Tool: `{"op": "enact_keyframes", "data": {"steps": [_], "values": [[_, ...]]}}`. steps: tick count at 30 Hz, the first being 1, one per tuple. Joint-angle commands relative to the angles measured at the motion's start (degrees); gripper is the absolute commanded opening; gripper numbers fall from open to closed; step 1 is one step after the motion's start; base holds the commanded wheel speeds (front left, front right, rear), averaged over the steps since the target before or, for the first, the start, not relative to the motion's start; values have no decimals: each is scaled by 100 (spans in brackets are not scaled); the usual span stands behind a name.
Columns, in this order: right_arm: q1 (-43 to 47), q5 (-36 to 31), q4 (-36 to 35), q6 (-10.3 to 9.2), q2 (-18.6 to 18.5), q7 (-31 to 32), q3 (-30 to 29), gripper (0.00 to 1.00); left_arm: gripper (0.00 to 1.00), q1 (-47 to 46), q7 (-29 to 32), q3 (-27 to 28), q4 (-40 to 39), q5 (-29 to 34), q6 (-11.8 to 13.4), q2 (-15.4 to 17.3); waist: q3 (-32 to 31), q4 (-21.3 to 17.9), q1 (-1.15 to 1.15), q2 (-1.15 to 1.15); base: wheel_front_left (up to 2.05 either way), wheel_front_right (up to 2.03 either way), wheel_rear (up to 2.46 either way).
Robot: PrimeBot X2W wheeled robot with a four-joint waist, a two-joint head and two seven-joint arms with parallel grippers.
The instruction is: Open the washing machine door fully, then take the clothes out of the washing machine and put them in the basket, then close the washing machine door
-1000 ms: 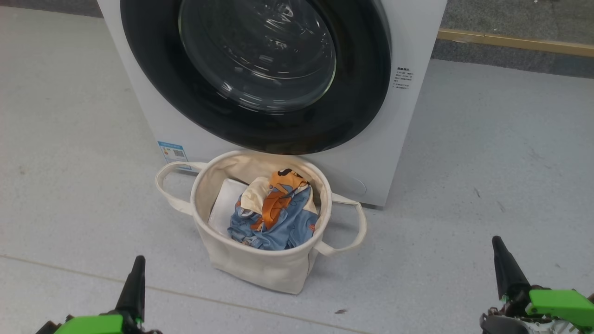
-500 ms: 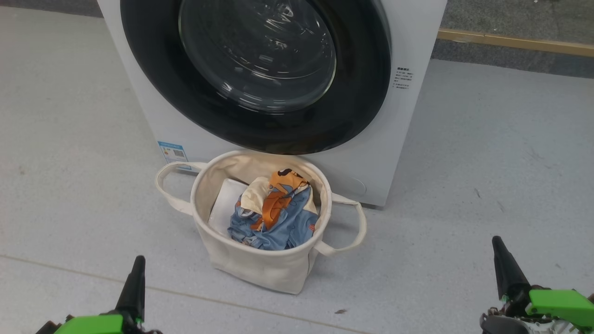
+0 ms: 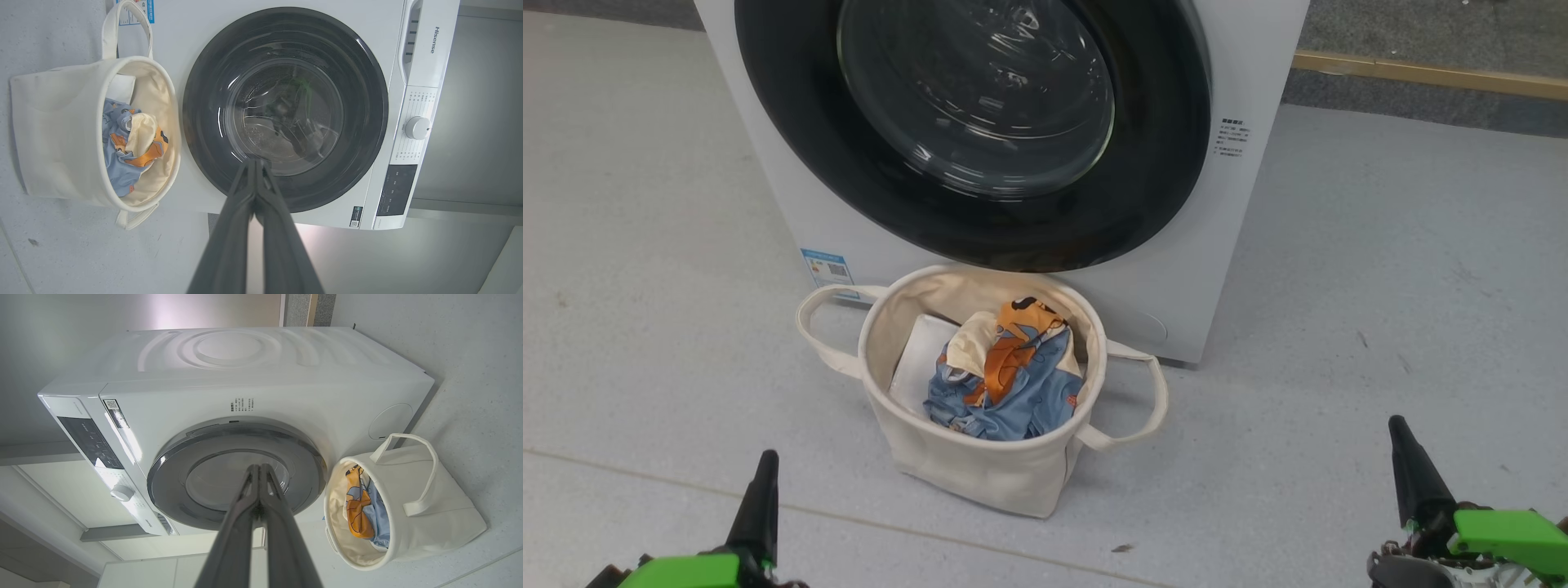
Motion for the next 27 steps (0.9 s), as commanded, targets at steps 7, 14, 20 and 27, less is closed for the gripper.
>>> {"op": "enact_keyframes", "data": {"steps": [7, 14, 20, 27], "values": [[-280, 33, -179, 1, -66, 48, 114, 0, 0, -256, 45, 194, -153, -19, -41, 33, 0, 0, 0, 0, 0, 0, 0], [-280, 33, -179, 1, -66, 48, 114, 0, 0, -256, 45, 194, -153, -19, -41, 33, 0, 0, 0, 0, 0, 0, 0], [-280, 33, -179, 1, -66, 48, 114, 0, 0, -256, 45, 194, -153, -19, -41, 33, 0, 0, 0, 0, 0, 0, 0], [-280, 33, -179, 1, -66, 48, 114, 0, 0, -256, 45, 194, -153, -19, -41, 33, 0, 0, 0, 0, 0, 0, 0]]}}
